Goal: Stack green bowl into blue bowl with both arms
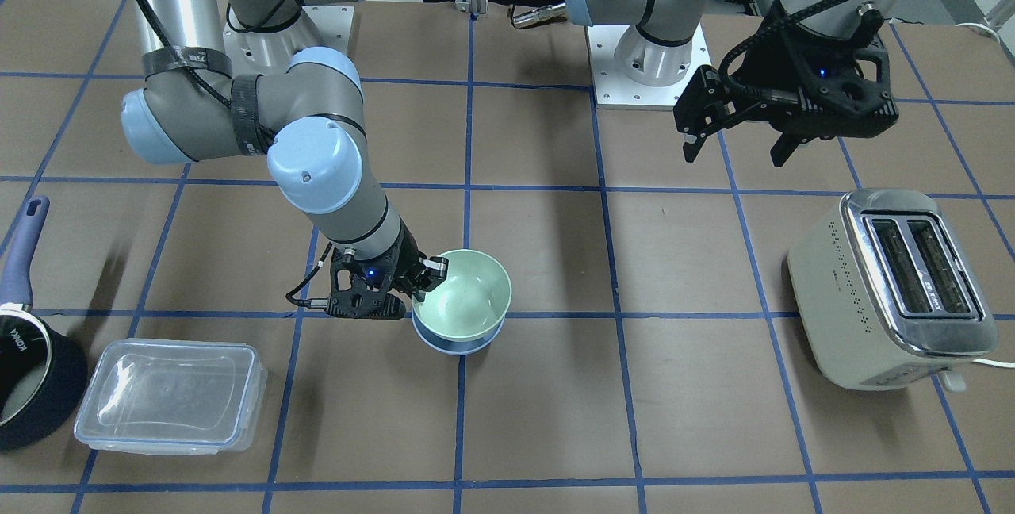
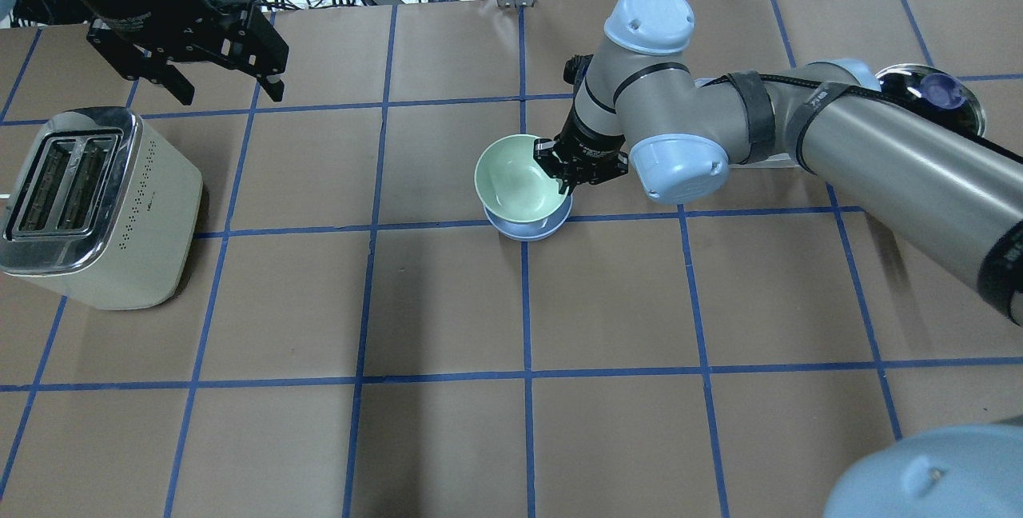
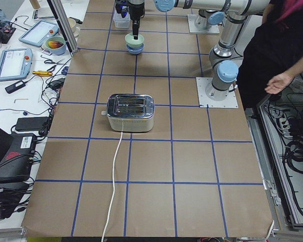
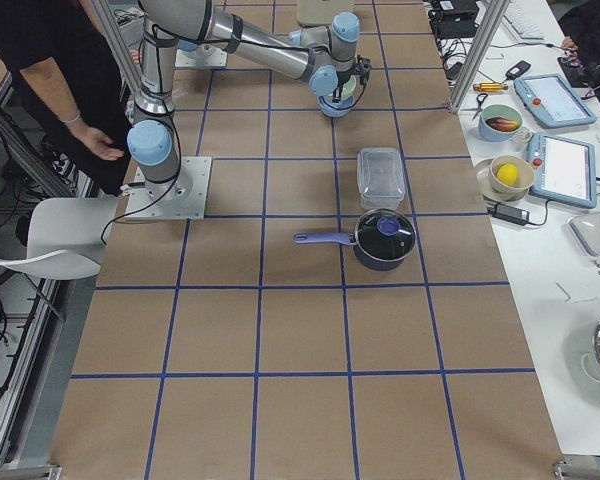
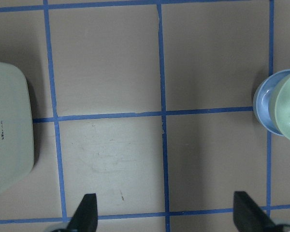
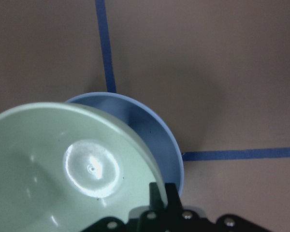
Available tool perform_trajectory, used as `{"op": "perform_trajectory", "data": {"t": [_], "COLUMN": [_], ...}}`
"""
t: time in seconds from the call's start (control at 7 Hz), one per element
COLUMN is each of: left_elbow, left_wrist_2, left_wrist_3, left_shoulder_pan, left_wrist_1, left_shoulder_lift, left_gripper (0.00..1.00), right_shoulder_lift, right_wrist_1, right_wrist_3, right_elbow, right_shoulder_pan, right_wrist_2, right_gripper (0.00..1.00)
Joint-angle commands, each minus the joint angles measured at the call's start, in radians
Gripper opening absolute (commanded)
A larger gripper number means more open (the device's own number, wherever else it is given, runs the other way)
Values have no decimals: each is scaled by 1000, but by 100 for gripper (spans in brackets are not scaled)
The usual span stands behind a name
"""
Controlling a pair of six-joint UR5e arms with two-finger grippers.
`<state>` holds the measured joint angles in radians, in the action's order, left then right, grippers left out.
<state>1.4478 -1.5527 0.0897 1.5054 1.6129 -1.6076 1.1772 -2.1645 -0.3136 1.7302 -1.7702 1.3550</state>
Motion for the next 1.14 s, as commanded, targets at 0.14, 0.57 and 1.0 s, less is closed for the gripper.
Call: {"op": "perform_trajectory", "data": {"t": [0.14, 0.57, 1.0], "left_elbow": [2, 5, 8], "left_wrist_2": [0, -16, -17], "left_wrist_3": [-65, -65, -59], "left_shoulder_pan": [1, 3, 6], "left_wrist_1": [4, -11, -28], "left_shoulder_lift": [-2, -2, 5], "left_gripper": [100, 100, 100], "right_shoulder_lift": [-5, 39, 237], "right_wrist_1": [25, 44, 269], "right_wrist_3": [-2, -1, 162], "right_elbow": [2, -29, -40], "right_shoulder_pan": [5, 35, 191], "right_wrist_2": [13, 25, 96], "right_gripper": [86, 100, 100]}}
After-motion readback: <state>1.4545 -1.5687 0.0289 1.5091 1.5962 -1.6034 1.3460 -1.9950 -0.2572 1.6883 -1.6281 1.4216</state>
